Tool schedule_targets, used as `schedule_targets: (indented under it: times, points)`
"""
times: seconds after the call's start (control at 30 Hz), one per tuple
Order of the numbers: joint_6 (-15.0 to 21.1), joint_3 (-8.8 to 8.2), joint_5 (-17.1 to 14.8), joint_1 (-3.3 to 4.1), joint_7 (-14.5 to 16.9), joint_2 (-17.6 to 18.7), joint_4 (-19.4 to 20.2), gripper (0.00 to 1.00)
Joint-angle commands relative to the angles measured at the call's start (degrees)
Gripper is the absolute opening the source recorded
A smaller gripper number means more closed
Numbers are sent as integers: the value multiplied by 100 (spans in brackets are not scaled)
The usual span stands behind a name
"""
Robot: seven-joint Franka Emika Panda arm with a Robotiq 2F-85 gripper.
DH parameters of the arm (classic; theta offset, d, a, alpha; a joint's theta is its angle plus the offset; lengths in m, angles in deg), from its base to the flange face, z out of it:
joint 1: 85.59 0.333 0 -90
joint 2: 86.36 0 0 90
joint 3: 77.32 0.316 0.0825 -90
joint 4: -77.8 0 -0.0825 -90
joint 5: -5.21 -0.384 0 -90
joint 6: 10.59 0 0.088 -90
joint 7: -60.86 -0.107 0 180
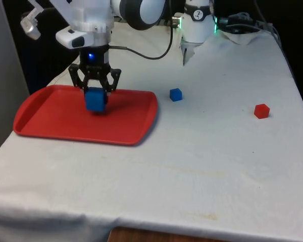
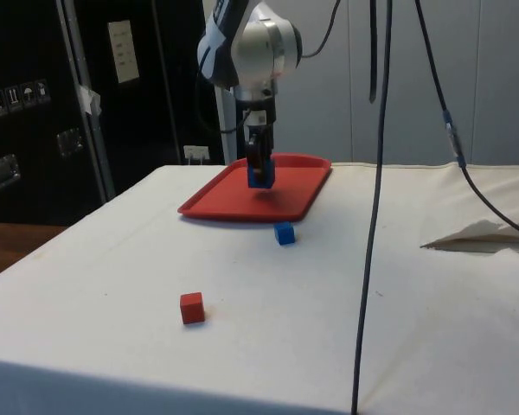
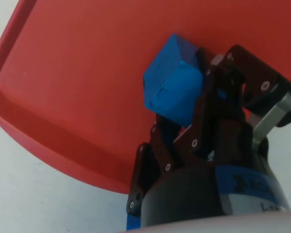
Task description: Pick up the largest block and place it onto the tray.
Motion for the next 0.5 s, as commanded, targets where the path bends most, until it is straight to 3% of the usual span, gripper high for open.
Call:
schedule_targets:
  times: [0.0, 0.07, 0.17, 0.23, 0.3, 0.33, 0.37, 0.47]
  points:
    - [-29, -6, 0, -11, 17, -29, -6, 0]
    - [-29, -17, 6, 6, 11, -34, 0, 8]
    - [-29, -29, 6, 17, 11, -40, 11, 36]
    - [-29, -34, 6, 23, 11, -46, 11, 70]
    - [-23, -29, 0, 11, 0, -23, -6, 90]
    - [-29, -40, 11, 29, 6, -52, 17, 90]
    - [-29, -40, 11, 29, 6, -52, 17, 98]
    - [-29, -46, 11, 29, 6, -52, 17, 100]
